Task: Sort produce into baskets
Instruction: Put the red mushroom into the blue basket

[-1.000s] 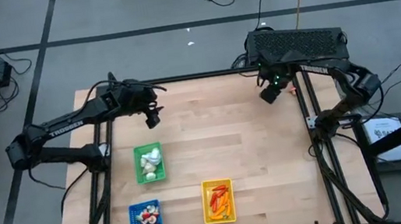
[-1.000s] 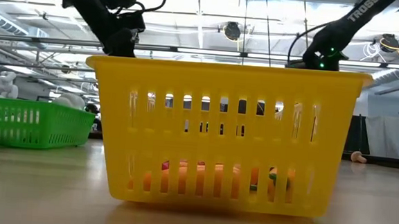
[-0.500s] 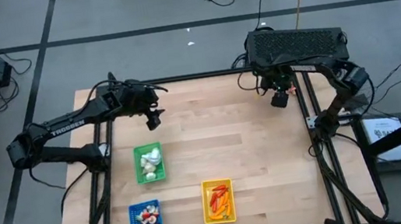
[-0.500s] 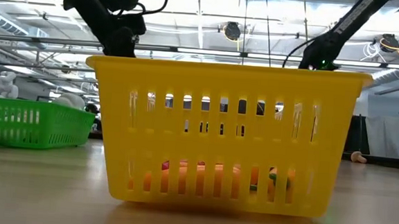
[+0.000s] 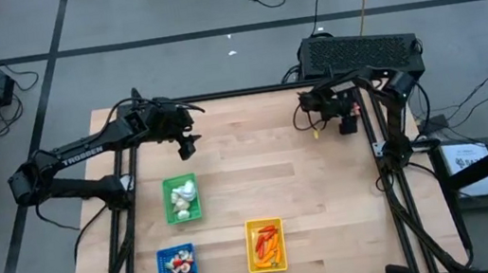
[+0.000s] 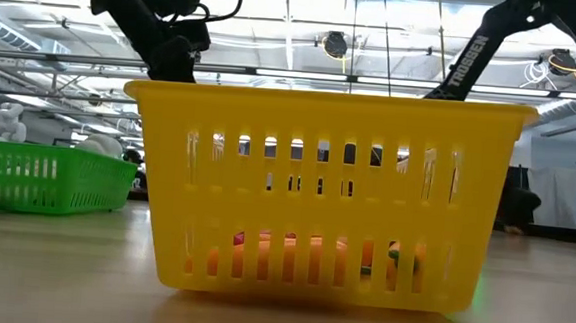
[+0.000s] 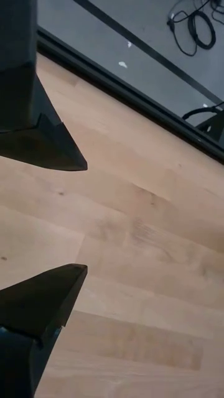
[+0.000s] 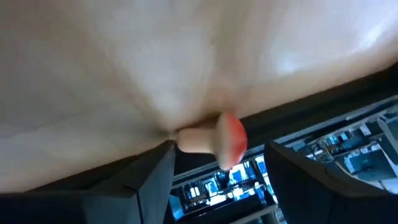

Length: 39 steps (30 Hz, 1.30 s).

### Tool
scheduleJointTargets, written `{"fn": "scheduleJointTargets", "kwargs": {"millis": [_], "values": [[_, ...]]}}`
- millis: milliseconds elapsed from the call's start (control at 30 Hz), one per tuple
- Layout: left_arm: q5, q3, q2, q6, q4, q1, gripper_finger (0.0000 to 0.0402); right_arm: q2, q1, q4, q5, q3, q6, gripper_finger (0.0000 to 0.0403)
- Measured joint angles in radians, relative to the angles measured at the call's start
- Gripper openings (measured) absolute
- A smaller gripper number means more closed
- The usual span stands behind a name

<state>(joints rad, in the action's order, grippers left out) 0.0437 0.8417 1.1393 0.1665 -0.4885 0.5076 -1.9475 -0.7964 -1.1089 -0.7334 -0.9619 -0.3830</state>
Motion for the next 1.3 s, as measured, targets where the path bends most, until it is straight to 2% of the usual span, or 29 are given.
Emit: {"fn": "scheduleJointTargets", "kwargs": {"millis": [233,767,1000,1133,1300], "values": [[0.012,0.000,0.000,-0.002,-0.013,0.000,0.0264,-0.002,-0.030,0.029,0.006,-0.016,-0.065,0.0221],[0.013,0.000,0.000,-0.002,-0.020,0.000,0.0264,-0.001,-0.008,0.021,-0.011,-0.021,-0.078,0.0113],[0.014,0.000,0.000,-0.002,-0.023,0.000,0.0264,-0.001,0.042,-0.050,0.016,-0.101,-0.048,0.0062],[0.014,0.000,0.000,-0.002,-0.028,0.000,0.0264,0.010,0.074,-0.124,0.138,-0.182,-0.007,0.0025],[0.014,0.000,0.000,-0.001,-0.031,0.000,0.0264,0.072,0.127,-0.135,0.425,-0.248,0.038,0.0004]]}}
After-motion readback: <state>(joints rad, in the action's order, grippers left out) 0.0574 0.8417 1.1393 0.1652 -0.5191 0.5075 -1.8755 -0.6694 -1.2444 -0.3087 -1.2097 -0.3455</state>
